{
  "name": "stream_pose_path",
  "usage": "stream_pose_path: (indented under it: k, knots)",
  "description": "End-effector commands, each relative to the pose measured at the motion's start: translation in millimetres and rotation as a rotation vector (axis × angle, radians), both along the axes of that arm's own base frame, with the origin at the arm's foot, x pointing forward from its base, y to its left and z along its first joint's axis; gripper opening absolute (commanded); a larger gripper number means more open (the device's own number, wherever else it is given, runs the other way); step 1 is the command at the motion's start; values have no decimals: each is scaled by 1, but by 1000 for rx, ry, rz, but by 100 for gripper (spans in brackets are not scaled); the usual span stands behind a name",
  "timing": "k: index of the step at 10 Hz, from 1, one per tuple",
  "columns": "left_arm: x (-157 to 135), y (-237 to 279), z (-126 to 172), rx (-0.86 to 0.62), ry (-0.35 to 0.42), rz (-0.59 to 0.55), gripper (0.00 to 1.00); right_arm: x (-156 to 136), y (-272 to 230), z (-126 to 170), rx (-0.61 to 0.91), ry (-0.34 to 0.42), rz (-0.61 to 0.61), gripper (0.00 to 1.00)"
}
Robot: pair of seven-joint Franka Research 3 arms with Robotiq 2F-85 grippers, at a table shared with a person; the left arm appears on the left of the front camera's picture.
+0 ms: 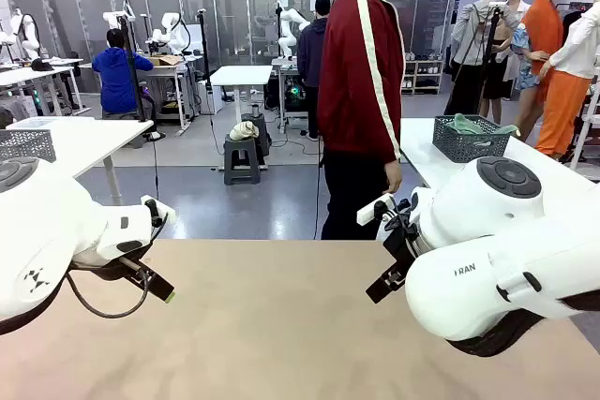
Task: Fold the towels and place them in the basket.
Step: When a person lays out a Towel with hook on the table, fold it in half twice.
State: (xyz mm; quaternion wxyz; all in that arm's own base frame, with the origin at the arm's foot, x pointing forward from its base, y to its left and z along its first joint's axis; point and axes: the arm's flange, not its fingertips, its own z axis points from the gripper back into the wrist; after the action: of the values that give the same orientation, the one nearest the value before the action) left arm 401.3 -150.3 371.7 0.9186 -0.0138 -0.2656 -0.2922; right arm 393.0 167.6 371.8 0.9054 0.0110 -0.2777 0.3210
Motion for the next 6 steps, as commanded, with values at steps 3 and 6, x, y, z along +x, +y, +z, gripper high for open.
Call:
stream_pose_path:
  k: [3,6]
  knots:
    - [0,0,0,0,0,0,100,0,0,0,0,0,0,100]
    - [0,0,0,0,0,0,100,0,0,0,0,0,0,100]
